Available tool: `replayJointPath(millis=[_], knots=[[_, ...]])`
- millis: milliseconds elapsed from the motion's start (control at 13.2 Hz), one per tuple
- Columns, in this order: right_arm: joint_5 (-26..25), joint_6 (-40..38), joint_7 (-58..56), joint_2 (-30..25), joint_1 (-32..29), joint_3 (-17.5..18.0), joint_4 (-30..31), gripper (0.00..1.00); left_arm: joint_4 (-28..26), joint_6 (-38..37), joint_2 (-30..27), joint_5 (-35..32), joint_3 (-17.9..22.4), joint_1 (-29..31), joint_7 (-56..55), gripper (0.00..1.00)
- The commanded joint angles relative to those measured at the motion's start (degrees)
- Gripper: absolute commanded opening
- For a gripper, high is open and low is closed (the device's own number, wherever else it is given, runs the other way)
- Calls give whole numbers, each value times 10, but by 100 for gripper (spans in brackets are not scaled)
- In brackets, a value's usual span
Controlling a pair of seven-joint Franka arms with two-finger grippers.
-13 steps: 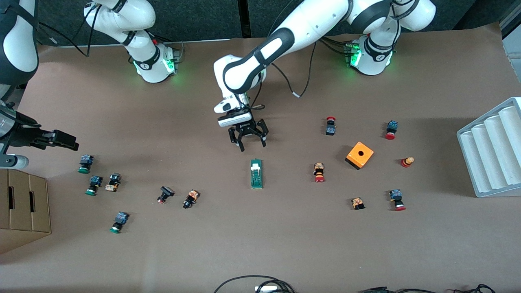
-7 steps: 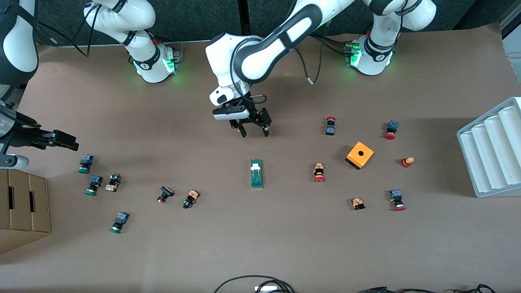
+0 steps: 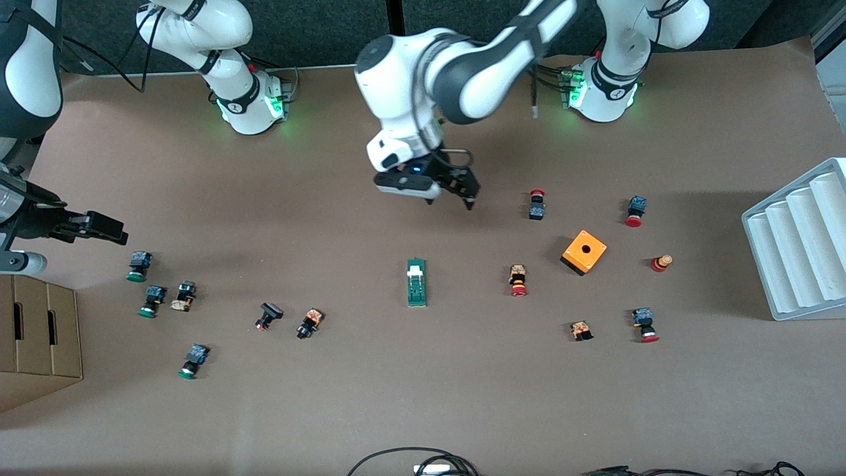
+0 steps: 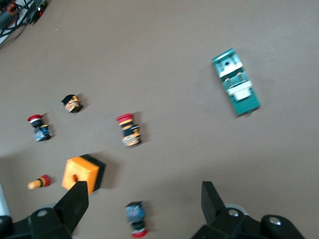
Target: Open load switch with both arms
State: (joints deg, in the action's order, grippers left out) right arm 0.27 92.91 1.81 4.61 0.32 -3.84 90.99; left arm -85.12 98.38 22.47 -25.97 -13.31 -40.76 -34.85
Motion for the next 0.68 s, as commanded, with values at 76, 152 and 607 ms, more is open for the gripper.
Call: replayJointPath(millis=[76, 152, 607], knots=[[-16, 1, -6, 3, -1, 2, -7, 100, -8, -25, -68, 80, -3, 94, 113, 100], [-16, 0, -6, 3, -1, 2, -8, 100, 8, -30, -74, 110, -3, 126, 152, 100], [-17, -1, -6, 3, 0, 2, -8, 100, 68, -89, -87, 200, -2, 303, 274, 100]])
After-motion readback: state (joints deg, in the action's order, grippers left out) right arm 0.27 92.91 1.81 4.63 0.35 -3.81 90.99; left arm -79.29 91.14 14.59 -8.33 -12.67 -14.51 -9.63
